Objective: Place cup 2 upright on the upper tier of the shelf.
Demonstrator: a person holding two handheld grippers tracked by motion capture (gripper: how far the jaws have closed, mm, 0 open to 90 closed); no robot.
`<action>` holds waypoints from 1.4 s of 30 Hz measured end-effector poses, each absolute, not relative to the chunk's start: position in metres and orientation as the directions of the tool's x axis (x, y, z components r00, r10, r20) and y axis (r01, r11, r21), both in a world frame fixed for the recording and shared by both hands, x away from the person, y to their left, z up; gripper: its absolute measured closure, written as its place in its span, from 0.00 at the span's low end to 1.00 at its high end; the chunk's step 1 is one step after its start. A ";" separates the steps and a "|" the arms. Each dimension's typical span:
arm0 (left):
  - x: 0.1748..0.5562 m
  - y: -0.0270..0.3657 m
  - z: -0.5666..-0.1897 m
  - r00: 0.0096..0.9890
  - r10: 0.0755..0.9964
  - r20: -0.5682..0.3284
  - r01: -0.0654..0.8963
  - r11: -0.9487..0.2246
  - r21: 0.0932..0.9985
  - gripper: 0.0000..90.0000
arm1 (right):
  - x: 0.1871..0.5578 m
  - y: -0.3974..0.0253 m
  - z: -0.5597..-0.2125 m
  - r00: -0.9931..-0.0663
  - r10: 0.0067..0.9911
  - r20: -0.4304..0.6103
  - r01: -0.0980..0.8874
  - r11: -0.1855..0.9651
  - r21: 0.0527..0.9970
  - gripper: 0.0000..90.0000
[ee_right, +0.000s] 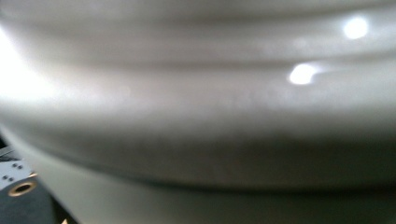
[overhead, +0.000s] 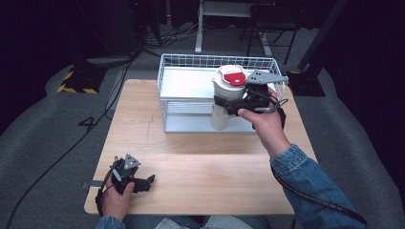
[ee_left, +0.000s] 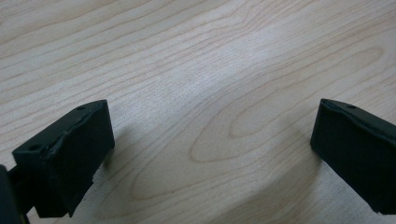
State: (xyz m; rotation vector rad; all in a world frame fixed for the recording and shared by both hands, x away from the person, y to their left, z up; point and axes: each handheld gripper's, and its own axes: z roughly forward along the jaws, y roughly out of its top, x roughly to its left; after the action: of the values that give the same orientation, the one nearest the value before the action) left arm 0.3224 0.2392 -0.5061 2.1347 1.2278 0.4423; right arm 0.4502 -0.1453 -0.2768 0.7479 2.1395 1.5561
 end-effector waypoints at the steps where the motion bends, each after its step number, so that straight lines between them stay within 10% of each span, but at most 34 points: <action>1: 0.323 0.239 -0.506 0.510 0.860 -0.021 0.649 -0.369 0.665 0.00 | 0.452 -0.145 -0.276 -0.779 0.627 -0.001 0.193 0.241 0.951 0.10; 42: 0.325 0.240 -0.506 0.501 0.865 -0.032 0.657 -0.356 0.665 0.00 | 0.536 -0.130 -0.284 -0.691 0.722 0.035 0.221 0.164 0.961 0.10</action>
State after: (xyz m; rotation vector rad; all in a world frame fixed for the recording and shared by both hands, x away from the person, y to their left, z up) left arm 0.3247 0.2398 -0.5062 2.1252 1.2415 0.4339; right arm 0.5357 -0.1301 -0.2839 0.8924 2.0127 1.5452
